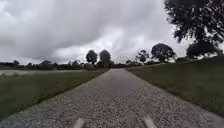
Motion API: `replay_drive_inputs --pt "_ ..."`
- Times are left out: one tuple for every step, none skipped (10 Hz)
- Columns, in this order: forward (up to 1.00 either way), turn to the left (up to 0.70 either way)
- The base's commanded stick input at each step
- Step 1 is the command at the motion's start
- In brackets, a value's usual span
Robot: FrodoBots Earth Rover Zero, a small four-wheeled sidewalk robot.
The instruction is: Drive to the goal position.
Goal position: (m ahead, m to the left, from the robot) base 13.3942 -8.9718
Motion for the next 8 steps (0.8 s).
replay_drive_inputs --pt "0.70 -0.08" --pt "0.70 0.00" --pt "0.70 0.00" --pt "0.70 0.00" --pt "0.70 0.00" --pt "0.70 0.00" --pt "0.70 0.00" --pt "0.70 0.00"
